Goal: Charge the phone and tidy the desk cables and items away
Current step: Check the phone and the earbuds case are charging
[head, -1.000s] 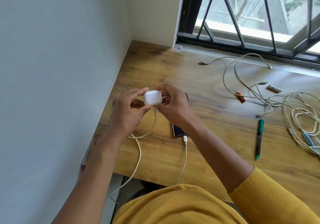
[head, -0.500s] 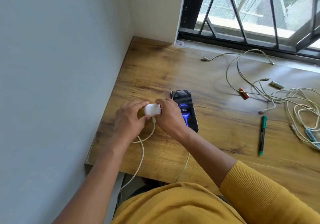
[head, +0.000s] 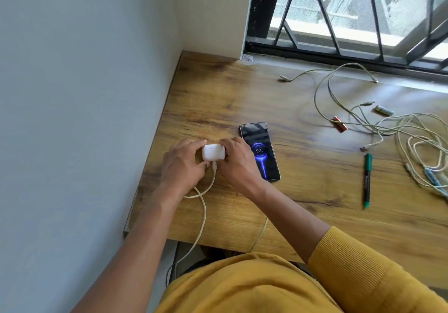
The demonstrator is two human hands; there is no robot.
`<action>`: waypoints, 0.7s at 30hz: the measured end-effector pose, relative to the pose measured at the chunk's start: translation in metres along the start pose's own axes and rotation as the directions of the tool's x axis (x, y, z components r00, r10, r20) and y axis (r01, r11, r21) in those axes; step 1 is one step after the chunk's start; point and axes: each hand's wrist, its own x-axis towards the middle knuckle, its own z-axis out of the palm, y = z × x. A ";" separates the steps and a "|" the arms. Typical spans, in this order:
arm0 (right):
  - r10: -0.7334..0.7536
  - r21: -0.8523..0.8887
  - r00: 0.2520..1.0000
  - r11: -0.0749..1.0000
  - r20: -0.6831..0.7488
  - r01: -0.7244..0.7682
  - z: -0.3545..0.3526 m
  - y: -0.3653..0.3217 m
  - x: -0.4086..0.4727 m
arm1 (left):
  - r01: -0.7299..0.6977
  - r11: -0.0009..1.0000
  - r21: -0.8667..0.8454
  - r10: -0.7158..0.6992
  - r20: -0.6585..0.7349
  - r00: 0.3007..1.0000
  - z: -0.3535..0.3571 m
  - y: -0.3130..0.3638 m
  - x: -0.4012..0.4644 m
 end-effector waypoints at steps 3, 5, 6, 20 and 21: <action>0.015 0.041 1.000 0.999 -0.015 -0.015 -0.003 -0.003 -0.003 | 0.004 1.000 -0.003 -0.004 0.016 1.000 -0.004 0.001 -0.002; 0.042 0.084 0.999 0.996 -0.031 -0.039 -0.004 -0.003 -0.006 | -0.015 1.000 -0.014 0.015 0.003 1.000 -0.007 0.003 -0.005; 0.054 0.104 0.998 0.993 -0.044 -0.049 -0.004 -0.002 -0.009 | -0.033 0.999 -0.022 0.033 -0.006 0.999 -0.008 0.004 -0.006; 0.080 0.278 0.944 0.960 -0.321 0.013 -0.041 0.020 -0.051 | -0.300 0.908 -0.291 0.284 -0.098 0.954 -0.002 0.065 -0.029; 0.091 0.283 0.939 0.959 -0.333 0.007 -0.046 0.025 -0.054 | -0.300 0.900 -0.317 0.292 -0.073 0.954 0.001 0.071 -0.032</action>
